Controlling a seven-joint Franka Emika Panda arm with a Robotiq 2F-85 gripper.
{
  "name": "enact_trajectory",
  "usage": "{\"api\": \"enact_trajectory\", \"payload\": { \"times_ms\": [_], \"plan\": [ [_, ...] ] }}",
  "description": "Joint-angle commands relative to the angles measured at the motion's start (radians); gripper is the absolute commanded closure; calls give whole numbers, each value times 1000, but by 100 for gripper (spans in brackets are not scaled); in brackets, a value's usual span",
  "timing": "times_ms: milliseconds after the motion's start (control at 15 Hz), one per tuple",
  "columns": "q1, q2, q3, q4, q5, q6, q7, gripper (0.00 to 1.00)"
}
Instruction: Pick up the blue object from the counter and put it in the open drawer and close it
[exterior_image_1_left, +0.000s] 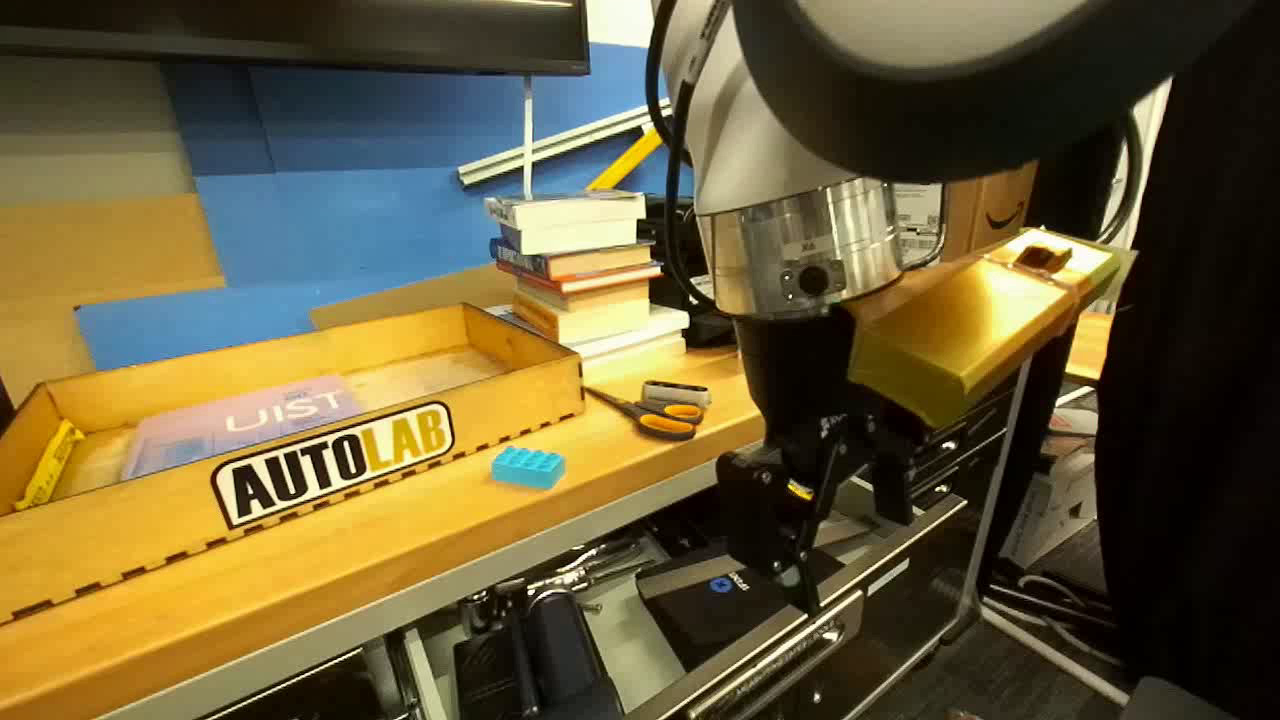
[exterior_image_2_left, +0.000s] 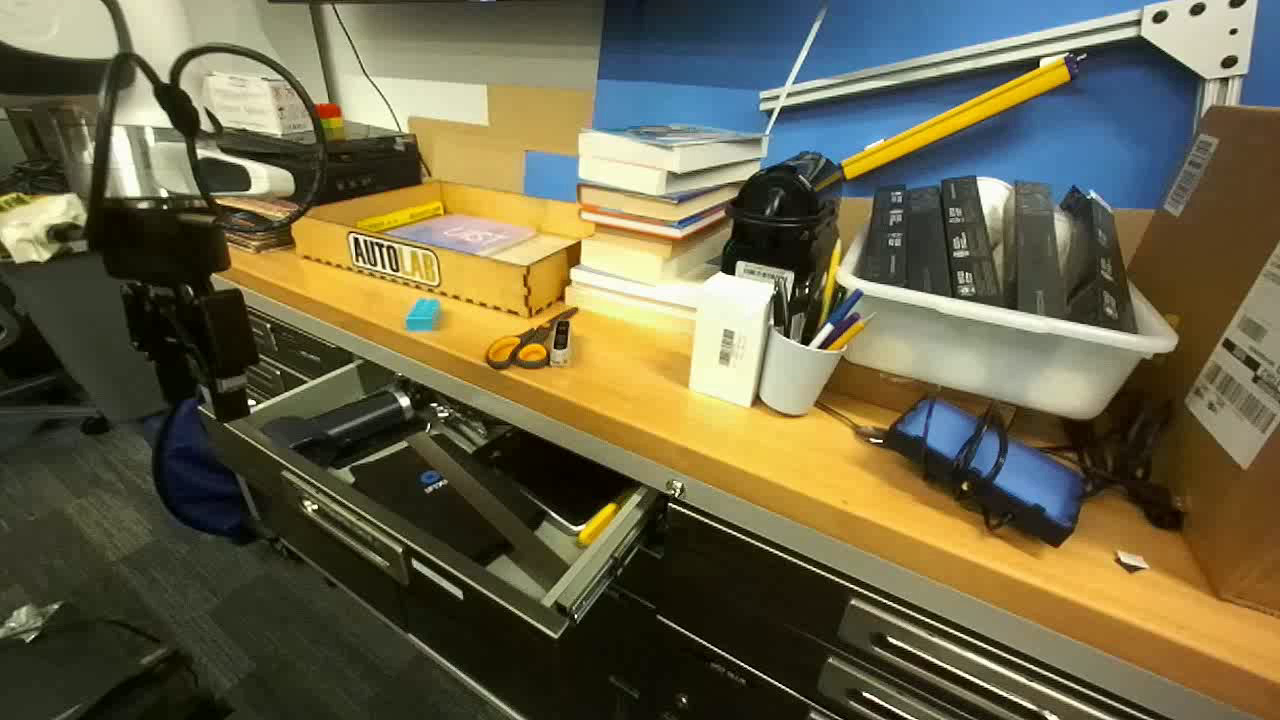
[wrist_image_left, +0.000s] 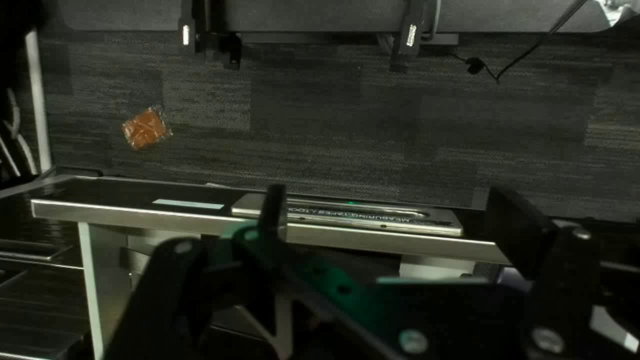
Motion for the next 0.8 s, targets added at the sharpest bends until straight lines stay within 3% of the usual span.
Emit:
{"api": "enact_trajectory", "payload": {
  "times_ms": [0, 267, 733],
  "plan": [
    [12, 1, -12, 4, -6, -3, 5, 0],
    [-3, 21, -15, 32, 4, 10, 40, 0],
    [-51, 285, 5, 330, -92, 102, 148, 0]
  ]
}}
